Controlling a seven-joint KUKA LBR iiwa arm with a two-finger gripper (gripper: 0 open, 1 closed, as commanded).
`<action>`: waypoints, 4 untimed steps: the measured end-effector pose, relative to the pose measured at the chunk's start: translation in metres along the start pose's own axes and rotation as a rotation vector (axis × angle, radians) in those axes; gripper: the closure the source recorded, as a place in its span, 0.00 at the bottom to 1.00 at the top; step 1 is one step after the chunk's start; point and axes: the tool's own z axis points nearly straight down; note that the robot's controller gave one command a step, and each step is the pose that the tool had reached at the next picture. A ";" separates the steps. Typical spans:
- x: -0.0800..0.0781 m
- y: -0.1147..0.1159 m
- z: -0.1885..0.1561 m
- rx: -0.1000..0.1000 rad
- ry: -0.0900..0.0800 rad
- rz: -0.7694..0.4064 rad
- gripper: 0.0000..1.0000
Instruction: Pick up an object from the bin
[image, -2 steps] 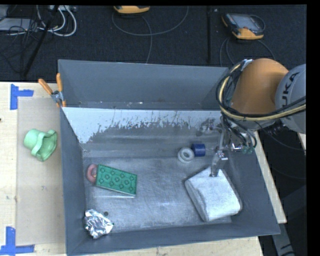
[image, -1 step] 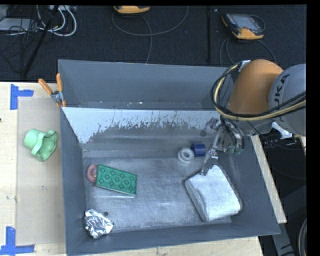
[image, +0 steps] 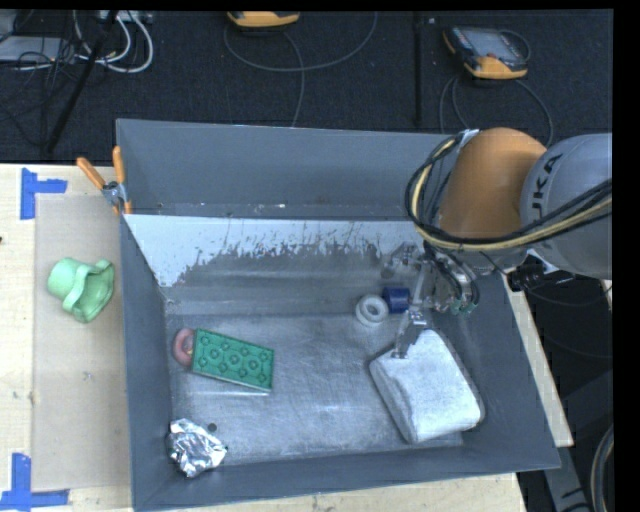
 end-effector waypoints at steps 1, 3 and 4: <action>0.000 -0.019 0.035 -0.003 -0.022 0.074 0.00; 0.004 -0.019 0.042 0.000 -0.009 0.072 0.00; 0.005 -0.009 -0.048 0.000 -0.011 0.009 0.00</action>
Offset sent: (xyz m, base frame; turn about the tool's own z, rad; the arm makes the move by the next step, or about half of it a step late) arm -0.0117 -0.0278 -0.0617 0.0873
